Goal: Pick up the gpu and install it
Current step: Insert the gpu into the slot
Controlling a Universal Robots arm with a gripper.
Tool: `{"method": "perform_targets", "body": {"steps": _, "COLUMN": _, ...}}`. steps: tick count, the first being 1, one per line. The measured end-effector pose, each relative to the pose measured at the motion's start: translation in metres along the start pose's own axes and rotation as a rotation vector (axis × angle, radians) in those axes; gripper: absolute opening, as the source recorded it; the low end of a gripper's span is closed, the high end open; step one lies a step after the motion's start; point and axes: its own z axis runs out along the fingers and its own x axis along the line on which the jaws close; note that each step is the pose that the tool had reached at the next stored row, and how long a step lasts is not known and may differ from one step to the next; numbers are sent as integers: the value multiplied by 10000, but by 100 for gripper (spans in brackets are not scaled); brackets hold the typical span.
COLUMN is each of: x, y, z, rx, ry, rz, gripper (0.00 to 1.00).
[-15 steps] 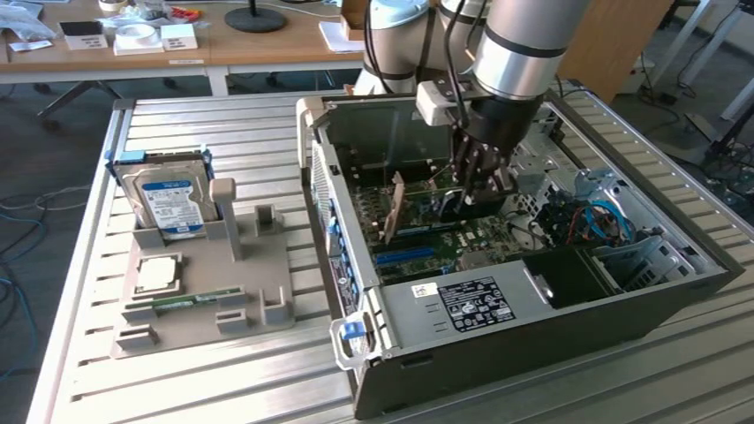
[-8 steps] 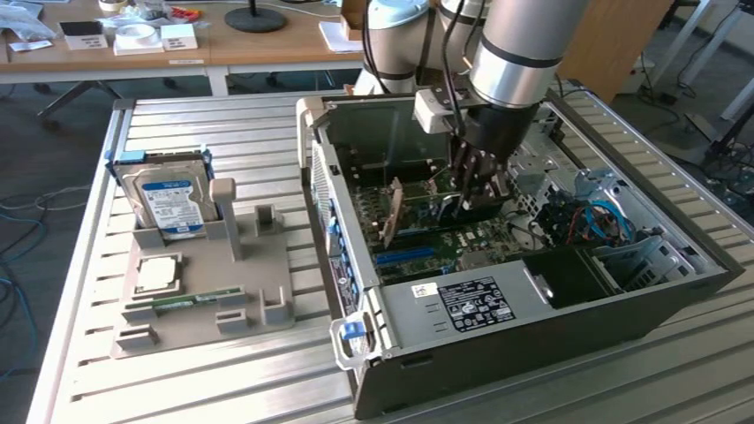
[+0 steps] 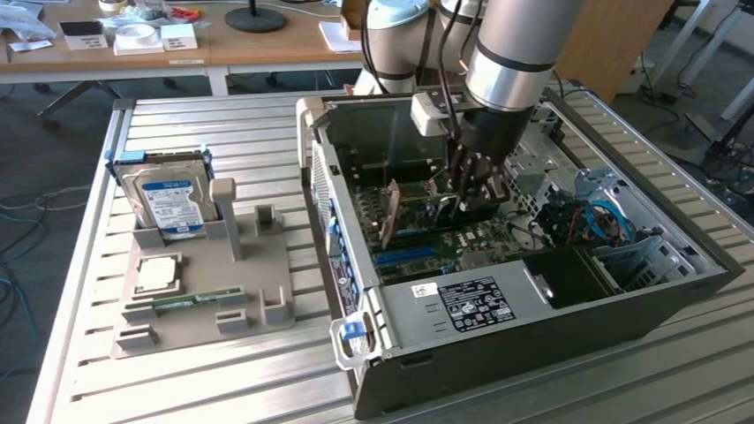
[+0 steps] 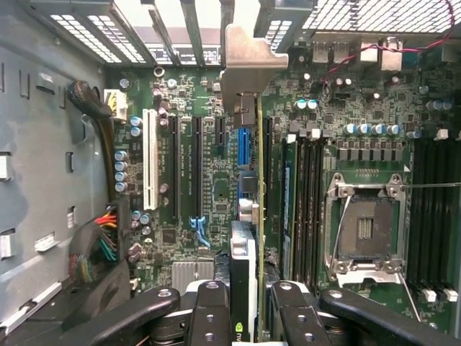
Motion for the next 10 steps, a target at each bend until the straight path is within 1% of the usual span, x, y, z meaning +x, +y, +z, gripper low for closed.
{"method": "perform_targets", "body": {"steps": 3, "x": -1, "y": 4, "z": 31, "rx": 0, "ry": 0, "rz": 0, "gripper": 27}}
{"method": "perform_targets", "body": {"steps": 7, "x": -1, "y": 7, "z": 32, "rx": -1, "ry": 1, "rz": 1, "gripper": 27}}
{"method": "perform_targets", "body": {"steps": 10, "x": -2, "y": 24, "z": 34, "rx": -1, "ry": 0, "rz": -23, "gripper": 27}}
